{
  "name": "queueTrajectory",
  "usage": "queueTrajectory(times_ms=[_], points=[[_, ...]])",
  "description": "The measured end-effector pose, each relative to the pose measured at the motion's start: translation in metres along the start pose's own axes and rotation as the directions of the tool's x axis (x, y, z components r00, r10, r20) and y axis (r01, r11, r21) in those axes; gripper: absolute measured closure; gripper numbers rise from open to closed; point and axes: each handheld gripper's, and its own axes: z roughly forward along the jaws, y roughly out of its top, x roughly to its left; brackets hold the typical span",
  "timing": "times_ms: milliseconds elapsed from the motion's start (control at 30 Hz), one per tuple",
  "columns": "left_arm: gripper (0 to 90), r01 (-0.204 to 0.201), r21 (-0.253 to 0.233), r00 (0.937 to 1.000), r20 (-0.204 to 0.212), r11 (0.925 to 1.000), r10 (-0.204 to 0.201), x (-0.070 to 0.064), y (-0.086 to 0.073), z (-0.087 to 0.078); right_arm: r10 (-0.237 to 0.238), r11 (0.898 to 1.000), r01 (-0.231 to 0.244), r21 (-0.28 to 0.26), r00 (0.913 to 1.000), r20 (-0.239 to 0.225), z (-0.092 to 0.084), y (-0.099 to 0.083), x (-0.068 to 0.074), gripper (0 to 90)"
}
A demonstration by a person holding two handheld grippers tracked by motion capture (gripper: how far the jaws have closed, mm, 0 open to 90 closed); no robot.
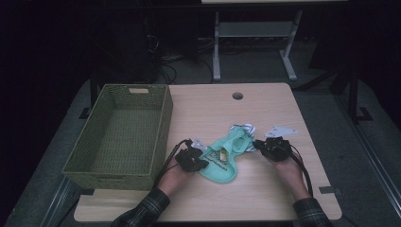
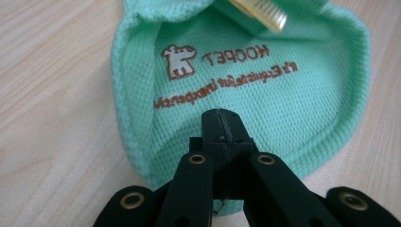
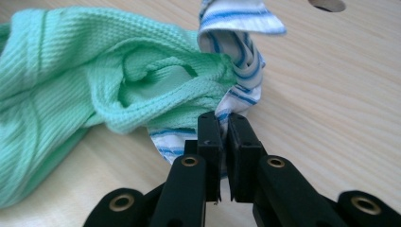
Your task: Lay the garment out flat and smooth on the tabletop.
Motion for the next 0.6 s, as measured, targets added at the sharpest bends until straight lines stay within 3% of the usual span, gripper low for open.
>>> queueTrajectory(times_ms=[233, 600], points=[[89.5, 0.002, -0.001, 1.0, -0.001, 1.0, -0.002, 0.0, 0.0, 0.0, -0.025, 1.0, 0.024, 0.017, 0.9989, 0.04, 0.001, 0.004, -0.015, 84.9], [89.5, -0.001, 0.002, 1.0, -0.005, 1.0, 0.001, -0.001, 0.0, 0.0, 0.025, 0.998, -0.028, 0.05, 0.9976, 0.064, 0.009, -0.009, -0.039, 84.4]])
